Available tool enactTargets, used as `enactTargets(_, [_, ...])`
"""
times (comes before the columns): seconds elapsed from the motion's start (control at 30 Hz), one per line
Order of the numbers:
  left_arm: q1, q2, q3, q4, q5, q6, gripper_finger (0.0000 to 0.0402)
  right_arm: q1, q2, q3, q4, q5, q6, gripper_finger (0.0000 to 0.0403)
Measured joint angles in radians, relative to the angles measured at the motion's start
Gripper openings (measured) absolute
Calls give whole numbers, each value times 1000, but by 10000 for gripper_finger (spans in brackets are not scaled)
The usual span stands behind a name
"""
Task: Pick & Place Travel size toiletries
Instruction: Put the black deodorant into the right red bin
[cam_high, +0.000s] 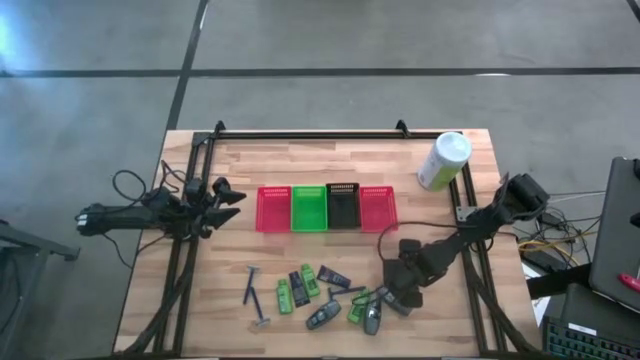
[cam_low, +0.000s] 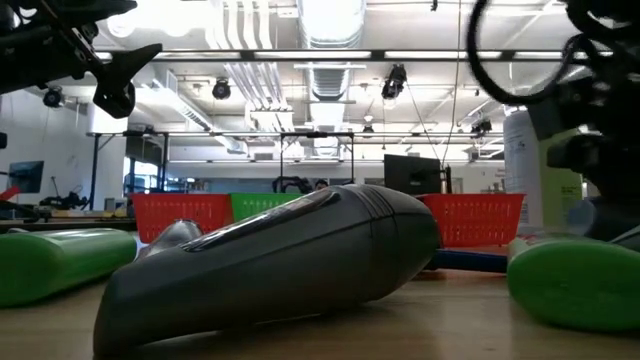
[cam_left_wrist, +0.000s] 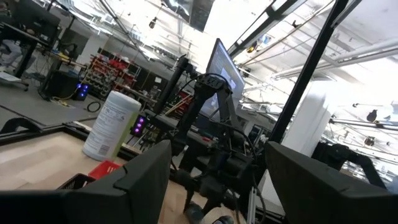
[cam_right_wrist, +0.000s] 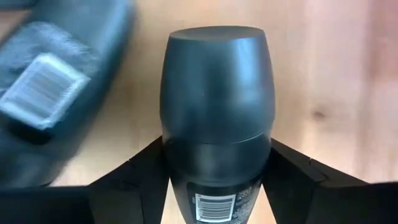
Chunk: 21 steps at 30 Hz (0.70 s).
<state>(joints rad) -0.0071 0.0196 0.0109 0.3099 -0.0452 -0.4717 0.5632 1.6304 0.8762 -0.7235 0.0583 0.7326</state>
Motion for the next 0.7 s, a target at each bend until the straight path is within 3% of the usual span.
enactTargets(0.23, [0,0,0,7,-12,33,266,-73,-192,38,-136,104,297,210])
enactTargets(0.47, [0,2,0,12,-41,37,266,-296,-393,46,-135,360,520,211])
enactTargets(0.57, [0,2,0,12,-47,49,266,-432,-413,47,-68,347,487,205])
enactTargets(0.7, [-1,2,0,12,-49,50,266,-596,-390,45,-43,221,464,206])
